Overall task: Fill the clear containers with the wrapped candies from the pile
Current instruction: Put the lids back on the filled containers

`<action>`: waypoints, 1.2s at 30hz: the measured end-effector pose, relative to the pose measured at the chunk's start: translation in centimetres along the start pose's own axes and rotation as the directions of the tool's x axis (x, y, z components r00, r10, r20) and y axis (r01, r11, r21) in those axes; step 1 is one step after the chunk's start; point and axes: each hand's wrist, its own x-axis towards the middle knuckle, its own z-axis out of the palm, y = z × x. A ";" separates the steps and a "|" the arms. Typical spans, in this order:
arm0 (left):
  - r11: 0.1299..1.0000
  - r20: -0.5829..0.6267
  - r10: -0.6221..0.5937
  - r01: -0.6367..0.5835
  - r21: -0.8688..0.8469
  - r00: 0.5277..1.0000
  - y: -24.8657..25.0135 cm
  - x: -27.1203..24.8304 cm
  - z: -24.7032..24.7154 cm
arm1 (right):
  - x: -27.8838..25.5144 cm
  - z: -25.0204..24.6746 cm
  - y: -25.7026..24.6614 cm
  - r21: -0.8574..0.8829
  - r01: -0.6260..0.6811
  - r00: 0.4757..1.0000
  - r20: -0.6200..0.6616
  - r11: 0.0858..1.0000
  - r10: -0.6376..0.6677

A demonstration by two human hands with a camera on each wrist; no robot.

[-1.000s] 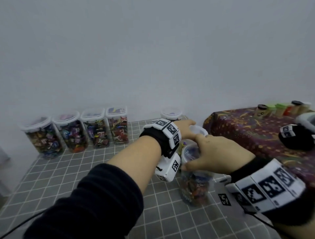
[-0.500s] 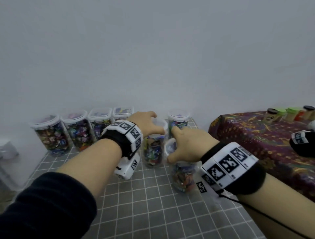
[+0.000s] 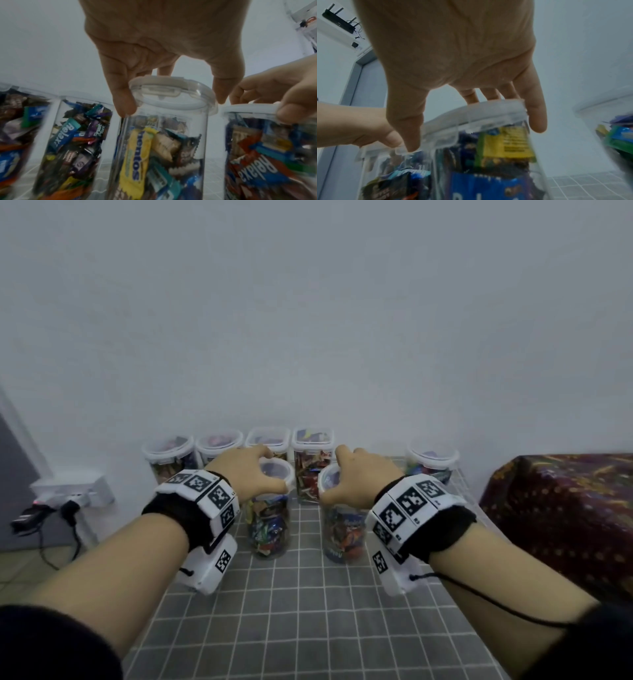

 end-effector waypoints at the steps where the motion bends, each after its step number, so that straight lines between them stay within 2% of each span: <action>1: 1.000 0.007 -0.004 0.004 -0.024 1.000 -0.3 0.2 0.1 | 0.3 0.1 0.2 -0.003 -0.004 1.000 0.015 1.000 0.004; 4: 1.000 0.045 0.002 -0.002 -0.003 0.999 -1.0 0.9 0.0 | 1.3 -1.0 1.6 -0.008 -0.034 0.998 0.057 0.999 0.034; 6: 0.997 0.082 0.013 -0.018 0.069 0.997 -1.2 1.3 -0.4 | 2.2 -2.6 3.8 0.006 -0.114 0.993 -0.015 0.993 0.114; 9: 0.985 0.142 0.019 -0.043 0.169 0.990 -1.4 2.0 -1.2 | 4.0 -4.3 8.1 -0.016 -0.309 0.943 -0.131 0.951 0.304; 11: 0.975 0.167 0.040 -0.075 0.208 0.985 -1.4 2.3 -1.5 | 4.9 -4.2 10.6 -0.076 -0.416 0.908 -0.094 0.906 0.409; 13: 0.971 0.180 0.049 -0.090 0.224 0.982 -1.6 2.7 -1.7 | 5.8 -3.3 12.4 -0.077 -0.467 0.884 -0.012 0.881 0.467; 16: 0.951 0.188 0.063 -0.116 0.286 0.980 -1.5 2.9 -1.8 | 6.7 -2.3 14.0 0.015 -0.476 0.879 0.043 0.879 0.475; 20: 0.900 0.168 0.066 -0.131 0.415 0.984 -1.1 3.1 -1.9 | 8.0 -2.5 13.6 0.034 -0.452 0.892 0.024 0.891 0.451; 26: 0.916 0.164 0.078 -0.136 0.377 0.983 -1.2 3.5 -1.8 | 10.4 -1.6 11.1 0.067 -0.368 0.929 -0.022 0.927 0.370; 36: 0.923 0.121 0.110 -0.147 0.355 0.987 -2.0 3.4 -1.2 | 14.0 -0.6 7.0 0.099 -0.280 0.955 -0.070 0.955 0.288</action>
